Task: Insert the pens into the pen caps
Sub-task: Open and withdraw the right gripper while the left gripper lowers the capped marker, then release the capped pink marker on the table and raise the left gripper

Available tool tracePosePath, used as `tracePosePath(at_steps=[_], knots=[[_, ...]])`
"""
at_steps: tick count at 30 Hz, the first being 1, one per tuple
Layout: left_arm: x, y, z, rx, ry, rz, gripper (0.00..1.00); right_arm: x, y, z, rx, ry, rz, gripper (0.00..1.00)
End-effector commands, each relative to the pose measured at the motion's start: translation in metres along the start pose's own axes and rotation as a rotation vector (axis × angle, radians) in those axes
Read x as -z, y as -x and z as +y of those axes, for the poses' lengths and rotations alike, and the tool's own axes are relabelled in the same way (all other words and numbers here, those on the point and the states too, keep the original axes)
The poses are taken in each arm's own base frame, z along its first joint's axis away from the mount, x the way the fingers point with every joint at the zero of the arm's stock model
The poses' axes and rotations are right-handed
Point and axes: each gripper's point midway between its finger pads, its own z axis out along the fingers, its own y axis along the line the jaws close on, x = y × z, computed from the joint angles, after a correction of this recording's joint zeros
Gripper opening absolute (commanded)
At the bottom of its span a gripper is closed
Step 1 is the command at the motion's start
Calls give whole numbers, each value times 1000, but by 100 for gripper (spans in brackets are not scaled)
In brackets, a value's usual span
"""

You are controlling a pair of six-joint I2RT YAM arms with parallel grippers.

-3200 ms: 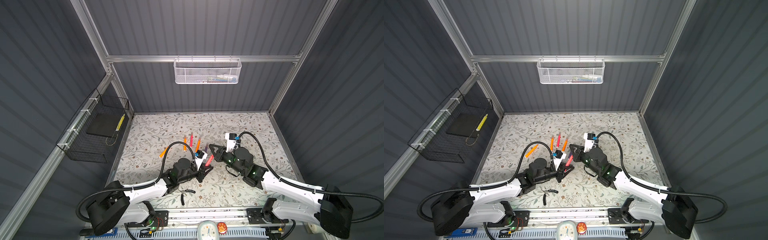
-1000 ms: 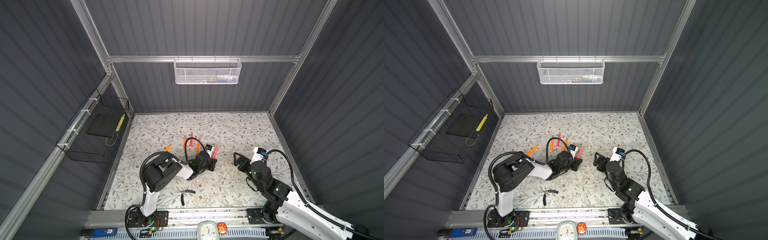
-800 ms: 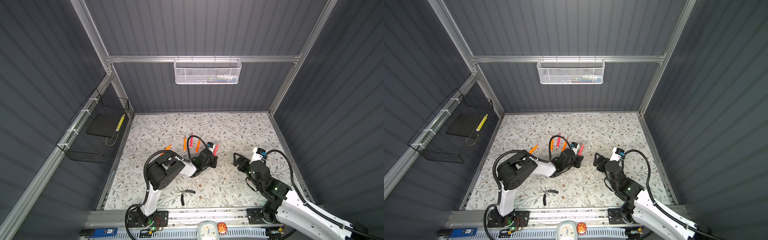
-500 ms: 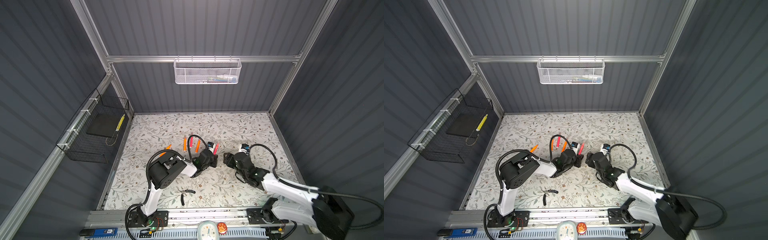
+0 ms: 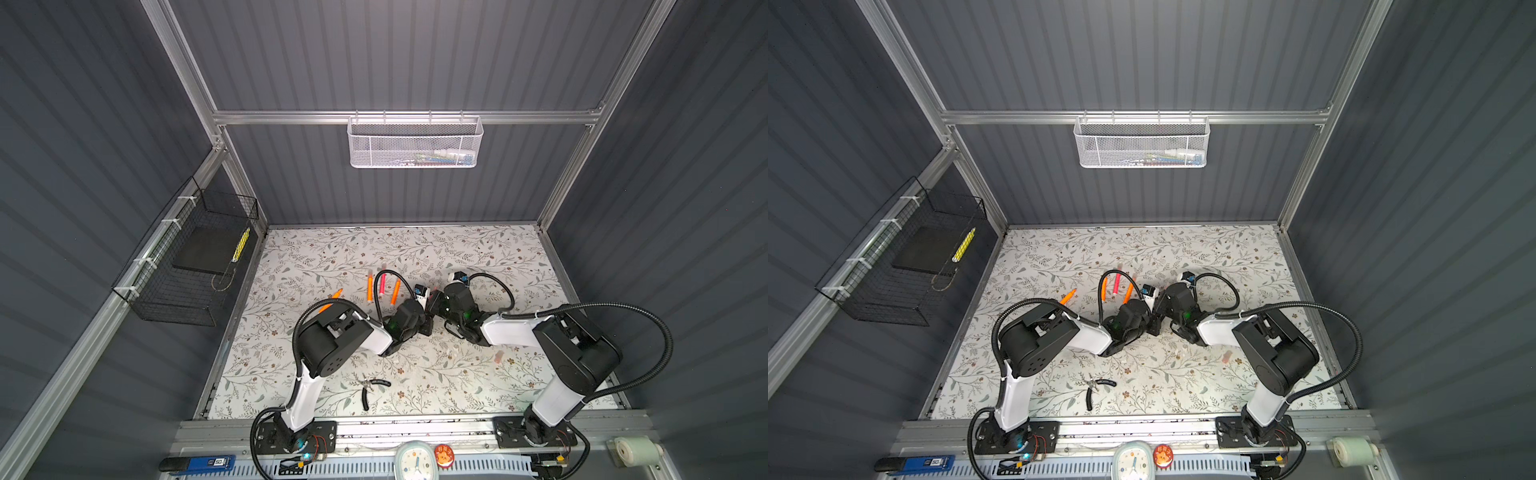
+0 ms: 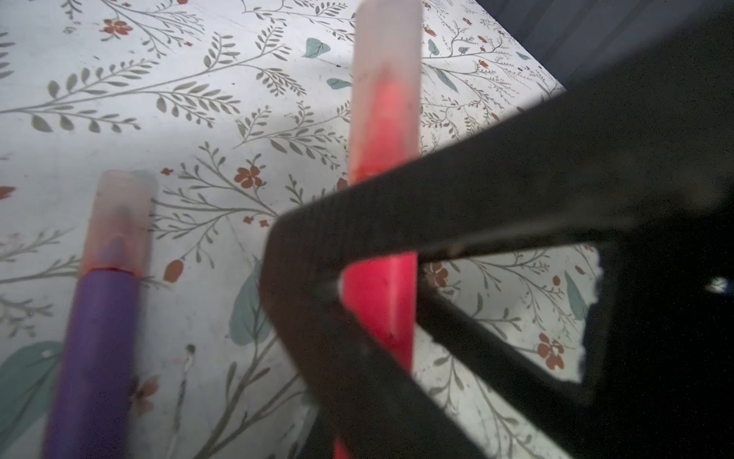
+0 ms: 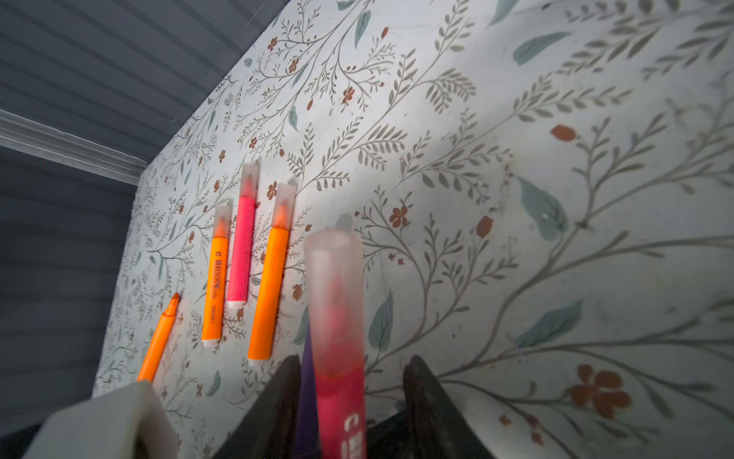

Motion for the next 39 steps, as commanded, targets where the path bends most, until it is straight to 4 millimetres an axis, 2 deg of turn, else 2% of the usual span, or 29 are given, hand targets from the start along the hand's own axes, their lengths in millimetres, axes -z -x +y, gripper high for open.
tracePosePath(at_steps=[1, 4, 5, 7, 9, 10, 13, 14, 15, 21, 24, 28, 31, 34, 36, 39], knots=[[-1, -48, 15, -24, 39, 155, 0, -3, 1, 8, -21, 39, -2, 37], [-3, -46, 12, -24, 30, 154, 2, -5, 2, 6, -16, 29, -1, 27], [-2, -45, 12, -24, 27, 152, 6, -5, 2, 6, -14, 23, -2, 24], [1, -41, 10, -21, 20, 139, 23, -7, 3, 1, -13, 1, -2, 20], [9, -36, 9, -26, 19, 117, 54, -8, 6, -3, -14, -21, -4, 17], [12, -33, 9, -26, 21, 109, 61, -8, 6, -5, -13, -30, -1, 16], [27, -22, 6, -38, 14, 77, 71, -11, 7, -11, 5, -72, 7, 15], [33, -18, 5, -40, 11, 67, 91, -12, 8, -14, 12, -93, 11, 15], [38, -15, 3, -44, 8, 58, 99, -14, 8, -18, 15, -113, 14, 14], [75, 3, 3, -44, 26, 23, 99, -31, 0, -31, 34, -198, 74, 13], [99, 14, 15, -58, 111, -1, 99, -37, -4, -34, 40, -224, 95, 13], [149, 37, 64, -63, 436, -33, 99, -45, -11, -39, 53, -257, 132, 12], [199, 50, 106, -42, 692, -65, 99, -48, -15, -40, 53, -261, 149, 14], [239, 49, 157, 46, 879, -80, 99, -48, -15, -41, 55, -274, 154, 24], [255, 39, 191, 135, 948, -52, 99, -47, -15, -41, 58, -284, 155, 25], [252, 26, 210, 196, 954, 1, 99, -45, -14, -44, 57, -300, 157, 33]])
